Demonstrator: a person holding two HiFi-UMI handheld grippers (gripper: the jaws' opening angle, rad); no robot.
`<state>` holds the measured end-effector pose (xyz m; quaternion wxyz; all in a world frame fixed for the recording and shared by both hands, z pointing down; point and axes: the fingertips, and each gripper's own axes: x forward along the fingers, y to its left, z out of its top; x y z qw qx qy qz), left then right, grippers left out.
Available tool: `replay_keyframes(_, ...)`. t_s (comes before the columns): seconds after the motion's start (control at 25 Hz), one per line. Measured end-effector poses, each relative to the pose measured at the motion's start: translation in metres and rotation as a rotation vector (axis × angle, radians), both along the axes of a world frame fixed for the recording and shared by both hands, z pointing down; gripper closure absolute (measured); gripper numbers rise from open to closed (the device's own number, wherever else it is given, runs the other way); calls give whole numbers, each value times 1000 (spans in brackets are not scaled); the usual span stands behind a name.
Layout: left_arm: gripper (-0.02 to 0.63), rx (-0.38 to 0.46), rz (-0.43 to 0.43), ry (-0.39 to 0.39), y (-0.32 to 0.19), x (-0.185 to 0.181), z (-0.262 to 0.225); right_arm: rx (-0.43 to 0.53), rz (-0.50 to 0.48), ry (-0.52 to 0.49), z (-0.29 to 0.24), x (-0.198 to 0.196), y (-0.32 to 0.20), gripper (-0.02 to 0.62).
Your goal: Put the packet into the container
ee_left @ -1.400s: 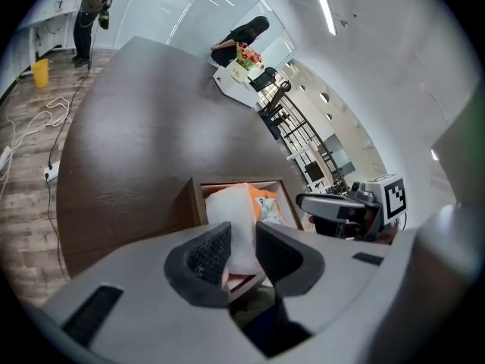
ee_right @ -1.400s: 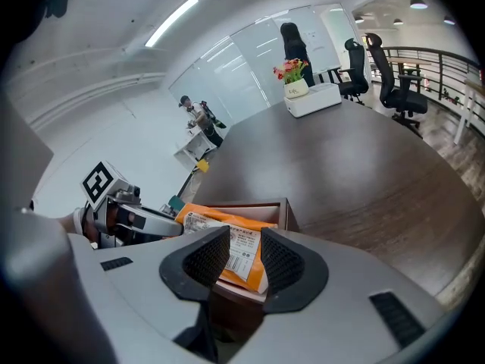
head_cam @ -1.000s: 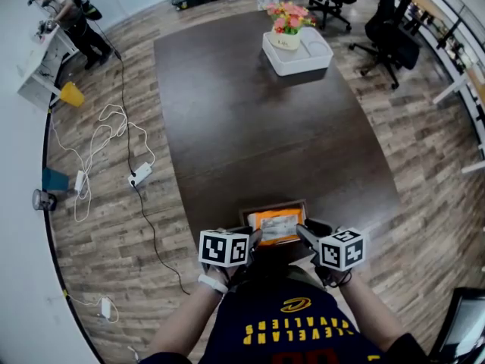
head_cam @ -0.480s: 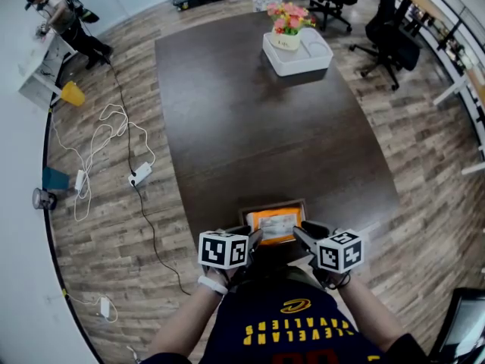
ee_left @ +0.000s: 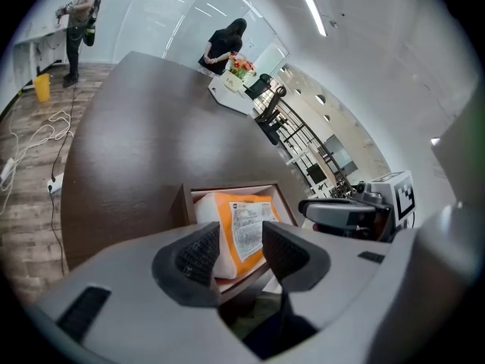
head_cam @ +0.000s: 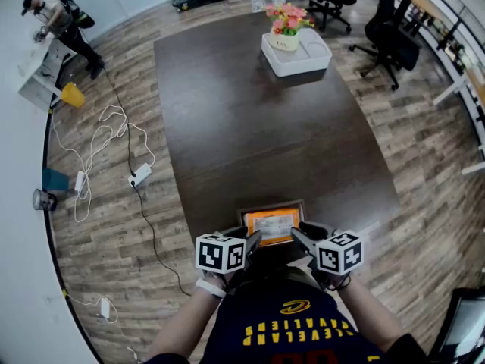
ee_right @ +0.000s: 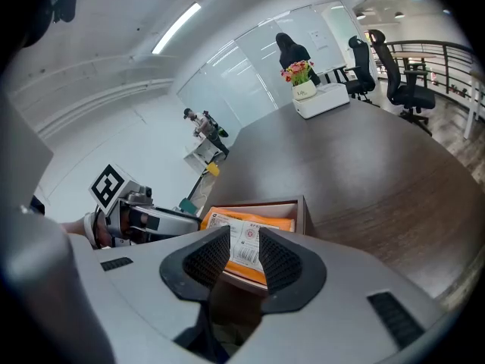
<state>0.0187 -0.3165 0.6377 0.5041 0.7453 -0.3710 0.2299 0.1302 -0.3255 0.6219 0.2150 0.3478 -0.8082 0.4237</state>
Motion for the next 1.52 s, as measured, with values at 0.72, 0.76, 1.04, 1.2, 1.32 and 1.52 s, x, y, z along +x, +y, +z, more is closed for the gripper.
replay_keyframes(0.72,443,282,14,108,-10,23,-79,108,36,-63,-42,-11,-8,482)
replay_keyframes(0.76,443,306,18,113,-10,25,-85,125,44,-79,-50,-12,-10,482)
replay_keyframes(1.04,445,459,5,148,-14,30,-129,321,37,-110,-111,-22,-17,529)
replay_keyframes(1.2,447,570,-33,159,-18,24,-159,441,41,-132,-149,-24,-21,585)
replay_keyframes(1.32,536,655,-73,171,-21,17,-182,510,25,-152,-171,-30,-20,586)
replay_keyframes(1.52,606,793,-92,181,-21,12,-219,697,-34,-94,-195,-41,-16,586)
